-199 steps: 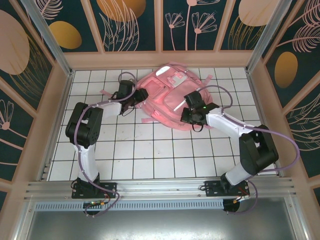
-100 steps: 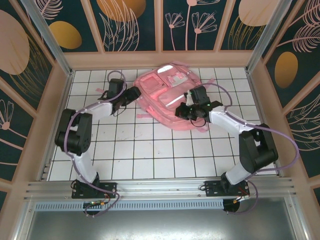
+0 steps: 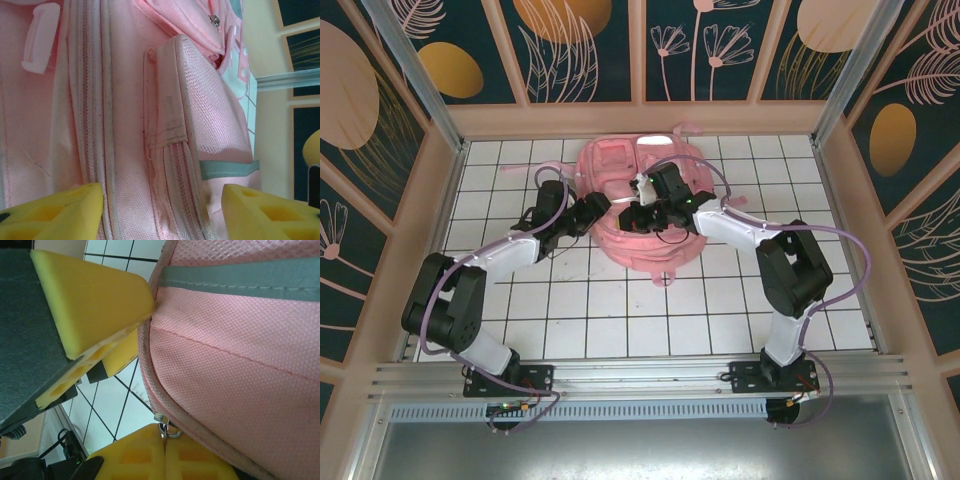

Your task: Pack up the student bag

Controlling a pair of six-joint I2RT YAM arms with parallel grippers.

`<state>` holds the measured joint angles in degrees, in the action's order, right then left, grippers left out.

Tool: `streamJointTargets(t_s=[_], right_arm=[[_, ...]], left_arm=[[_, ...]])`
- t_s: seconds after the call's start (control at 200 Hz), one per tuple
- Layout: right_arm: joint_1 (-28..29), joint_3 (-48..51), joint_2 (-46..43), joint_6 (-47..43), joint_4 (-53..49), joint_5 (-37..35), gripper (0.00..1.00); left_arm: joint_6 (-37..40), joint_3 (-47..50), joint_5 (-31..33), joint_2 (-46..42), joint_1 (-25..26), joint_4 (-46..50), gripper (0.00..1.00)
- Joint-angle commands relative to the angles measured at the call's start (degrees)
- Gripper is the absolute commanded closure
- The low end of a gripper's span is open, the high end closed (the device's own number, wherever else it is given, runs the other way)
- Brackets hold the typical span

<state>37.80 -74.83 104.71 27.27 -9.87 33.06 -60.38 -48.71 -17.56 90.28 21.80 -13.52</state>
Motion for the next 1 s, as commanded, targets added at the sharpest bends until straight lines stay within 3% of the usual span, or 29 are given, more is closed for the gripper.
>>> streamJointTargets(t_s=[0.0, 0.065, 0.15, 0.255, 0.43, 0.635, 0.74, 0.995], right_arm=[[2.2, -0.8, -1.1, -2.0, 3.0, 4.0, 1.0], [3.2, -0.1, -1.6, -2.2, 2.8, 3.9, 1.0], [4.4, 0.6, -2.2, -2.9, 0.9, 2.8, 1.0], [5.0, 2.2, -3.5, -4.3, -3.9, 0.0, 1.0], [4.3, 4.8, -6.7, -9.3, -17.9, -11.3, 1.0], [-0.5, 4.2, -9.6, -13.1, -32.3, -28.4, 1.0], [-3.7, 4.0, -11.6, -14.4, -34.5, -33.6, 1.0], [-6.2, -1.1, -9.3, -15.7, -36.8, -62.7, 1.0]], left_arm=[[-2.6, 1.0, -0.4, 2.5, 0.2, -5.8, 0.41], [-3.3, 0.6, -0.2, 4.5, 0.2, -8.0, 0.47], [-4.0, -0.2, -0.6, 7.1, 0.3, -11.0, 0.74], [-3.7, -0.7, -0.4, 9.8, 0.3, -12.6, 1.0], [0.0, -0.5, 3.3, 8.5, 0.2, -9.7, 1.0], [3.1, -1.5, 4.7, 8.3, -0.1, -6.4, 1.0], [3.6, -1.5, 5.0, 8.3, -0.5, -5.8, 1.0], [6.4, -1.9, 7.6, 4.4, -1.5, -2.0, 1.0]])
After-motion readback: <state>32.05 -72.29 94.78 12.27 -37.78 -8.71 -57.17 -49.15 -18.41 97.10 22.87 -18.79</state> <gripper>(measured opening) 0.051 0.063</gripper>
